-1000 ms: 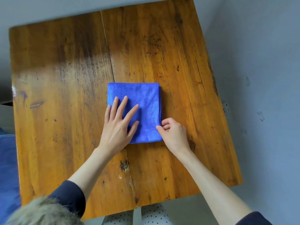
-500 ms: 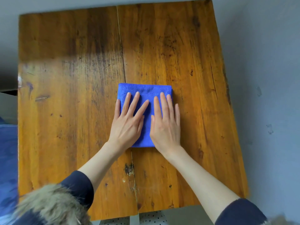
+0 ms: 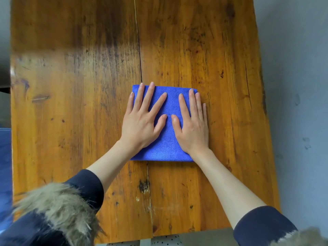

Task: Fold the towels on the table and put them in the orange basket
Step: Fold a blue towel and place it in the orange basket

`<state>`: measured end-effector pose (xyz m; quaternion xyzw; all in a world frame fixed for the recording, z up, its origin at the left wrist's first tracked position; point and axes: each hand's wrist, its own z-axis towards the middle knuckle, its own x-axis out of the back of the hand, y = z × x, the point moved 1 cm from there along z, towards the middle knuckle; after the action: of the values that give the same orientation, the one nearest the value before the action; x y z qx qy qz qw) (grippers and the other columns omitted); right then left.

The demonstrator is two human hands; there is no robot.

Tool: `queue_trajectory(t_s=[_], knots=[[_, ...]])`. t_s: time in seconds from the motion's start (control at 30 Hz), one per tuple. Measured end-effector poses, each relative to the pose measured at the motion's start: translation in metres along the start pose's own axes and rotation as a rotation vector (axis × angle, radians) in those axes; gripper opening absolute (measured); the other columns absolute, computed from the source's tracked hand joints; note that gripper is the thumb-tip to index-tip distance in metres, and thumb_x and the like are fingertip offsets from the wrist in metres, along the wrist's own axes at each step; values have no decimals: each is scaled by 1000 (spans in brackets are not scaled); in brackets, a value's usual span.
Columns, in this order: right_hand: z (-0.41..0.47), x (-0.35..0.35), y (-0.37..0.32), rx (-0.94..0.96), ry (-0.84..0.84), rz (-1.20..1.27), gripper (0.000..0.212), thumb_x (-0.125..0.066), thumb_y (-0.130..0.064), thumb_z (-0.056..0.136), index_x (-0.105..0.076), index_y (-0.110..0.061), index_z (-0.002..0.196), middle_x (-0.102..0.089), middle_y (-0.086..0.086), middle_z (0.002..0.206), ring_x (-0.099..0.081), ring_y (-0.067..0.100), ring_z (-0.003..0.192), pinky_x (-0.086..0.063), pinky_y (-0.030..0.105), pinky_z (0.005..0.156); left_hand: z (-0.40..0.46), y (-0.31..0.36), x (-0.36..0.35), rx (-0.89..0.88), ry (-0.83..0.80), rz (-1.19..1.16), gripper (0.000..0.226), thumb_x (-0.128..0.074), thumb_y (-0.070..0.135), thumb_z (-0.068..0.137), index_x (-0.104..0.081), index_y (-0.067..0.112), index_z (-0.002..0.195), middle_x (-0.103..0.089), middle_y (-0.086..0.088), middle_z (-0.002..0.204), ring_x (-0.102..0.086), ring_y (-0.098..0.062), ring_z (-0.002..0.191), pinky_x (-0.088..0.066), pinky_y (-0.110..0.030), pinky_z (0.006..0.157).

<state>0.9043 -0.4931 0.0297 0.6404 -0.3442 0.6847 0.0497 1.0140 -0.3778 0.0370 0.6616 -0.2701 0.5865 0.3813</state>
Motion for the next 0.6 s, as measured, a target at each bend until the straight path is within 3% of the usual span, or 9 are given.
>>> queue_trajectory(t_s=[0.23, 0.47, 0.6], knots=[[-20, 9, -8, 67, 94, -28, 50, -39, -27, 95, -37, -12, 142, -27, 17, 151, -17, 28, 142, -15, 54, 115, -34, 10, 8, 5, 12, -44, 56, -33, 46, 94, -34, 23, 144, -11, -11, 156, -2, -28, 145, -7, -51, 116], [-37, 7, -5, 80, -6, 10, 51, -38, -31, 96, -30, -16, 145, -21, 12, 154, -10, 24, 144, -13, 48, 116, -49, 12, 4, 20, -64, -74, 55, -33, 46, 93, -32, 26, 145, -20, -9, 156, -6, -27, 144, -11, -51, 115], [-43, 22, -4, -6, 141, 215, 38, -54, -10, 91, -53, -4, 128, -41, 16, 143, -39, 25, 133, -34, 32, 108, -56, 2, 15, 120, 65, -286, 49, -42, 35, 93, -45, 17, 138, -31, -13, 150, -20, -32, 142, -16, -44, 115]])
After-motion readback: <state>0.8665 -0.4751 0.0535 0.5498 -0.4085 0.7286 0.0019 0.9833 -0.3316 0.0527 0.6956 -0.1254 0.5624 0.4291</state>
